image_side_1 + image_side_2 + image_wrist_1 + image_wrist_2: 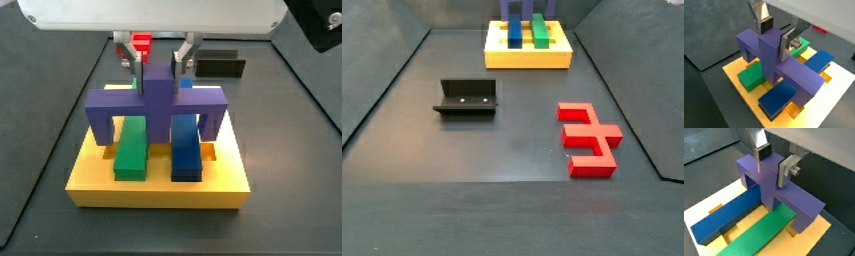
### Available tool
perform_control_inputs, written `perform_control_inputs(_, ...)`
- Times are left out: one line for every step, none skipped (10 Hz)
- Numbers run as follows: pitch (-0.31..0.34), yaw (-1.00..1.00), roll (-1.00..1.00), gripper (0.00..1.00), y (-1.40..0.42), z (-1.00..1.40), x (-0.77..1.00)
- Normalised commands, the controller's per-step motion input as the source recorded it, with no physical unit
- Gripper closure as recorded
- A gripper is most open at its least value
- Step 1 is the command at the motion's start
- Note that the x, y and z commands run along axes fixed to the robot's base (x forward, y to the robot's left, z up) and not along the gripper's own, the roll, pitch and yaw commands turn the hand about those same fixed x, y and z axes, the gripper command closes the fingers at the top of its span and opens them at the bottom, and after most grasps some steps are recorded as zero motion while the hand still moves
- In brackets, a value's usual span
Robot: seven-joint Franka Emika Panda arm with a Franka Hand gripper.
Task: Pick up the purple object. Move up. Move to above the board. Insert the purple object.
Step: Insert the purple object.
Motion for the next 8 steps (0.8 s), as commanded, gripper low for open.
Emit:
perform_control_inputs(0.05,-0.01,0.0,1.0,0.0,0.0,0.08)
perform_control_inputs(0.043,0.0,0.0,1.0,0.0,0.07,0.0)
perform_control_inputs(0.027,0.0,0.0,1.0,0.0,0.0,0.05)
perform_control_inputs(0.0,0.0,0.02,1.0,0.0,-0.2,0.04)
perform_control_inputs(0.0,0.0,0.04,1.0,0.0,-0.27,0.01)
perform_control_inputs(0.0,0.0,0.02,1.0,-0.04,-0.29,0.07)
perform_control_inputs(0.0,0.0,0.0,1.0,-0.08,-0.28,0.13)
perform_control_inputs(-0.01,0.0,0.0,1.0,-0.11,-0.23,0.17)
